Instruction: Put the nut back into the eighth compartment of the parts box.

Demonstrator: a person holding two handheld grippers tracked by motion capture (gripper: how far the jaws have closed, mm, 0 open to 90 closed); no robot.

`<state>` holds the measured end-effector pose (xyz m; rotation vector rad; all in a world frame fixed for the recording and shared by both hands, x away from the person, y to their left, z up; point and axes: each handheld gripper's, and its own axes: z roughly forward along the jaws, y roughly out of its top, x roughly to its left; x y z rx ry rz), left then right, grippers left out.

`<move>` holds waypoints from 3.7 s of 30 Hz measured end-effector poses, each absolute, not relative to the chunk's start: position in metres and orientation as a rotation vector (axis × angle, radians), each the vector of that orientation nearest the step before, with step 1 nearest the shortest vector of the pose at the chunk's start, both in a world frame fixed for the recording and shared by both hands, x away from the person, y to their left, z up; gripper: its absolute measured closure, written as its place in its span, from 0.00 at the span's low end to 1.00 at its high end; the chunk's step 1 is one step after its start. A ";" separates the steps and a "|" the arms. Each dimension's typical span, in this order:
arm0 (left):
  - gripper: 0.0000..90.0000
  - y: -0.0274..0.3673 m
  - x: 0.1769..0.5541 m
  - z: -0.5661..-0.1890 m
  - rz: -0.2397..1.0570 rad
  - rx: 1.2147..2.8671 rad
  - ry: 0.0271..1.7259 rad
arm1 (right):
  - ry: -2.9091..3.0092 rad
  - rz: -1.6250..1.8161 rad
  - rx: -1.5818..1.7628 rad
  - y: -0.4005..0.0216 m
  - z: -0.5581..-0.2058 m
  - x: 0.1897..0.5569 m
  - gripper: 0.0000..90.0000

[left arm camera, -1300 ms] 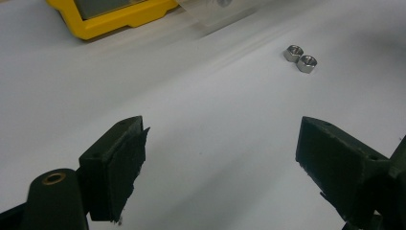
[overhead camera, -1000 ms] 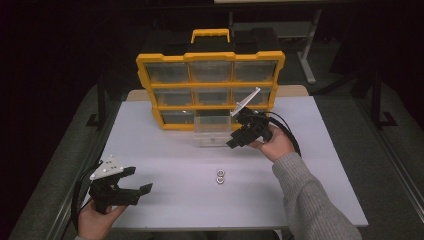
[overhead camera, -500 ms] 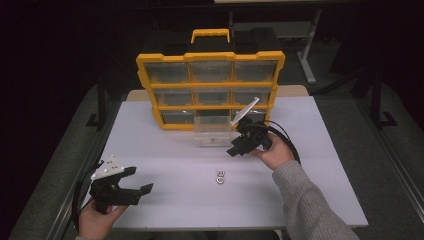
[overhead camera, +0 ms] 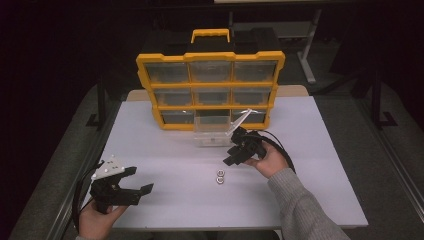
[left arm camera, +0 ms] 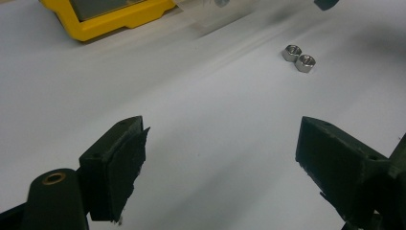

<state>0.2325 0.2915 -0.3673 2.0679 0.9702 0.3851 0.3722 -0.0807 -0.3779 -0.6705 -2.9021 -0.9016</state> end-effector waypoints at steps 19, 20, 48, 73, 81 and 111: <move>0.19 0.292 0.232 -0.366 0.380 2.060 0.976 | -2.890 -0.838 -0.581 -0.070 -0.407 0.353 0.66; 0.19 0.292 0.231 -0.366 0.381 2.062 0.976 | -2.885 -0.831 -0.582 -0.070 -0.409 0.352 0.66; 0.19 0.292 0.231 -0.365 0.386 2.050 0.977 | -2.892 -0.772 -0.511 -0.052 -0.428 0.335 0.68; 0.19 0.292 0.231 -0.365 0.384 2.056 0.978 | -2.970 -0.718 -0.449 -0.036 -0.426 0.332 0.76; 0.19 0.292 0.232 -0.366 0.382 2.062 0.977 | -2.915 -0.733 -0.455 -0.040 -0.425 0.339 0.77; 0.19 0.292 0.231 -0.365 0.388 2.051 0.974 | -2.874 -0.909 -0.536 -0.060 -0.347 0.373 0.77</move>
